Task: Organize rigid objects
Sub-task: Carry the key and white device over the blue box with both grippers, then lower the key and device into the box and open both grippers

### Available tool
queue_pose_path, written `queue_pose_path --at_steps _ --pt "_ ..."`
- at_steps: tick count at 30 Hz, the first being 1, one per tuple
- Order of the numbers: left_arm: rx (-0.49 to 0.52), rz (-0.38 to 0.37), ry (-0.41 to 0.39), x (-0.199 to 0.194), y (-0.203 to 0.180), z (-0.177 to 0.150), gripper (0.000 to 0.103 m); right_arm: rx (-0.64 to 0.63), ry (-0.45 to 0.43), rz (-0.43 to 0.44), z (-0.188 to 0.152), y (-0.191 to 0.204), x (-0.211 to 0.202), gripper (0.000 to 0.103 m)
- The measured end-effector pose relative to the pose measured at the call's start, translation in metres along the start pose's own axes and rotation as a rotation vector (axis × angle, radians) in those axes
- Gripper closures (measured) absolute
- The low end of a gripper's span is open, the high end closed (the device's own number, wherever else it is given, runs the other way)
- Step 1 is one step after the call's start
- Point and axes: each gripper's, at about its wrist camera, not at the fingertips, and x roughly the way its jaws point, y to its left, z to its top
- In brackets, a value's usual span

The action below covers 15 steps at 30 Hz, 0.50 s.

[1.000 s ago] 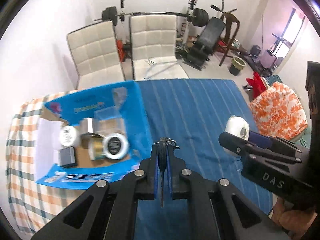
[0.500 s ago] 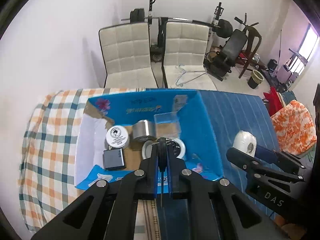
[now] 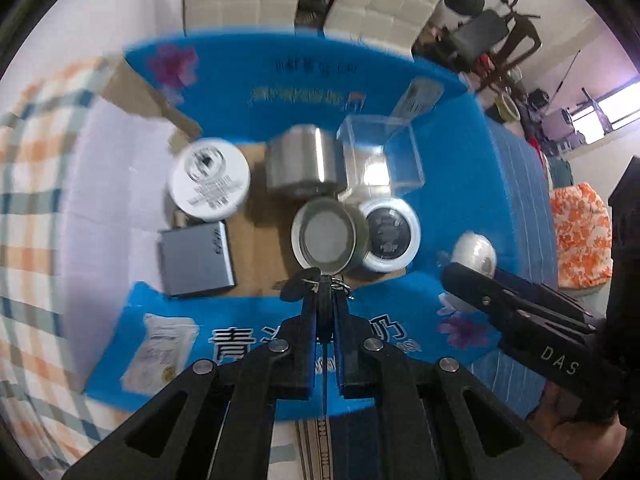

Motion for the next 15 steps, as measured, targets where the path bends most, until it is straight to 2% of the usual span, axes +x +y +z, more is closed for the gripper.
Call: queue_pose_path --at_steps 7,9,15 --pt "-0.011 -0.002 0.104 0.043 0.009 0.007 0.098 -0.010 0.087 -0.005 0.008 0.012 0.051 0.049" --pt "-0.014 -0.003 0.106 0.049 0.011 0.010 0.098 -0.037 0.119 -0.012 0.009 0.021 0.065 0.049" --pt "0.006 0.057 0.120 0.053 0.011 0.014 0.098 -0.097 0.176 -0.073 0.007 0.036 0.092 0.049"
